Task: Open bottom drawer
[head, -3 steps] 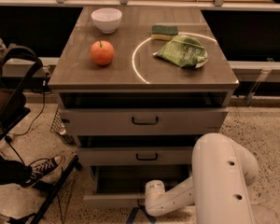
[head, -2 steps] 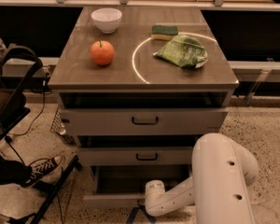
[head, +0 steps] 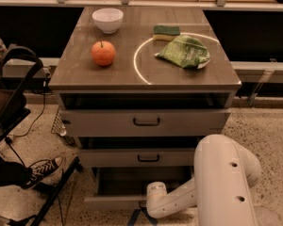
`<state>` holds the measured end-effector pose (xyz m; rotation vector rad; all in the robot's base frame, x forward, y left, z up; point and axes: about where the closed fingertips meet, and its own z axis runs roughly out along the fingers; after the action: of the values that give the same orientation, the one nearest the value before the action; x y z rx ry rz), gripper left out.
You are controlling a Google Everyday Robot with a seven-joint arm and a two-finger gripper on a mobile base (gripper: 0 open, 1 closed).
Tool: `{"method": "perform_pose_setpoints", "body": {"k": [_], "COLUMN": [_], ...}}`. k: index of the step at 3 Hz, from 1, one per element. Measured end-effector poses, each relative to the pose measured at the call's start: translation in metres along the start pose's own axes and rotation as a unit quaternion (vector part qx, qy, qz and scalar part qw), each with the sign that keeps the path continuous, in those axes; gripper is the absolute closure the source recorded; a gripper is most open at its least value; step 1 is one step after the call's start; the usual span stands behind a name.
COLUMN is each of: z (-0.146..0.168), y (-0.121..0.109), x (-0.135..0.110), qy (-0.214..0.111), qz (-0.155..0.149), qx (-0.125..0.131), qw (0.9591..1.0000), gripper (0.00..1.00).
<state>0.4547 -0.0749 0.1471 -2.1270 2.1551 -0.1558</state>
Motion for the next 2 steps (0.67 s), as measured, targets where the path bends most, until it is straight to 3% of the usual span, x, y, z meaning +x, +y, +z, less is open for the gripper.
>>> {"method": "perform_pose_setpoints", "body": {"k": [1,2], "z": [-0.0001,-0.0001], "y": [0.0000,0.0002], "x": [-0.0001,-0.0009], "qy": [0.000,0.000], "qz": [0.000,0.000], "qx": [0.000,0.000], "qw": [1.0000,1.0000], "gripper": [0.44,0.67]}}
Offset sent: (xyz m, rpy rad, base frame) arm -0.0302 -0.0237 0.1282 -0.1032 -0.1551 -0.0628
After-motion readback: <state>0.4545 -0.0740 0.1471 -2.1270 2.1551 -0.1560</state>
